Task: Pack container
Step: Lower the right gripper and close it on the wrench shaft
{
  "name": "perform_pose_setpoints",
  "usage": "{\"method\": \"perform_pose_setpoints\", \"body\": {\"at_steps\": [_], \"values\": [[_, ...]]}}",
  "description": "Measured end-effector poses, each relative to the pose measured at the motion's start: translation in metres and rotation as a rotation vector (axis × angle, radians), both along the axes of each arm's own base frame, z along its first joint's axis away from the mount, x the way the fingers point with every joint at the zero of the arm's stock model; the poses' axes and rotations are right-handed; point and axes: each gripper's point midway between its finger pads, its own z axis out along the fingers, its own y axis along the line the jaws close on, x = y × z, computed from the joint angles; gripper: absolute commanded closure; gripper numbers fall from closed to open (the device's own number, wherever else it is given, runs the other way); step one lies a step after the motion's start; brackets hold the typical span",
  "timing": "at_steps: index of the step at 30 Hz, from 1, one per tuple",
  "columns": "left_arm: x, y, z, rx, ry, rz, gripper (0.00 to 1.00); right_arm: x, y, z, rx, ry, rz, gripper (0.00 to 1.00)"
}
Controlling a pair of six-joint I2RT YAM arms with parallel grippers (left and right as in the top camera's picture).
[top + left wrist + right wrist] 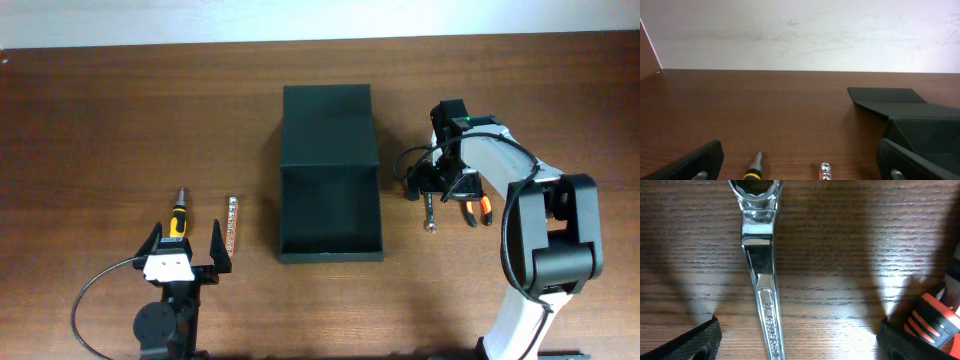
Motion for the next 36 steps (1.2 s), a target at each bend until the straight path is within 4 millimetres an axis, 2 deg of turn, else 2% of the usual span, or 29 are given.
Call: {"method": "perform_pose_setpoints", "body": {"at_steps": [9,22,36], "values": [[0.000,0.000,0.000,0.000,0.000,0.000,0.01,0.006,0.001,0.000,0.007,-0.026,0.001,0.01],[0.000,0.000,0.000,0.000,0.000,0.000,0.01,0.014,0.002,0.000,0.010,-0.059,0.097,0.01],[0.000,0.000,0.000,0.000,0.000,0.000,0.01,0.016,0.002,0.000,0.006,-0.063,0.015,0.01]]}}
